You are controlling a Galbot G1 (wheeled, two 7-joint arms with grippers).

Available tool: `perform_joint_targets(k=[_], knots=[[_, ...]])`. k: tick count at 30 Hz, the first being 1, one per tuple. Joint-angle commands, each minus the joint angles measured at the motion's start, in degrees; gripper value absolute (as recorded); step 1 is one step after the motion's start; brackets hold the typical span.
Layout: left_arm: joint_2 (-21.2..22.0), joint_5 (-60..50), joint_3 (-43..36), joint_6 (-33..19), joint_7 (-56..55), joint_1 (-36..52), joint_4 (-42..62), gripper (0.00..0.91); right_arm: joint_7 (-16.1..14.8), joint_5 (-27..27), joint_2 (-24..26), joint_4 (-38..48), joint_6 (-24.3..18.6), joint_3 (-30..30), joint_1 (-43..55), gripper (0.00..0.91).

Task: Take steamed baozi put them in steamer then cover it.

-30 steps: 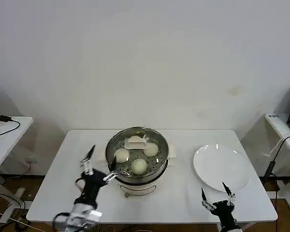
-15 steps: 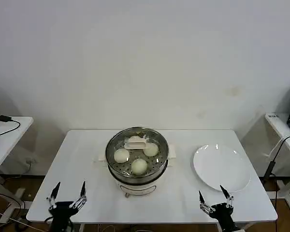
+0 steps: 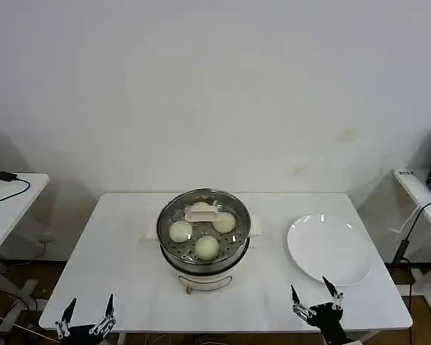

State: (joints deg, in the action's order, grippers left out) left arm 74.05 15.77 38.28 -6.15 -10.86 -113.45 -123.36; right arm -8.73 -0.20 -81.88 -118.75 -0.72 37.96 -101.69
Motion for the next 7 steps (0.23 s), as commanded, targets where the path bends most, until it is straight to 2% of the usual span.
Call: perform_joint_targets(k=[1,7], knots=[[-0.06,1.0,0.98,-0.9,0.57,-2.14,0.99,0.907,0.42,0.27,-0.03,-1.37,1.18,-0.38,-0.32,0.907],[-0.11,0.66,0.69,-0.06,1.06,-1.63,1.75,0.907,1.01,-0.62,-0.27,-0.92,1.19,-0.72,-0.11,0.907]])
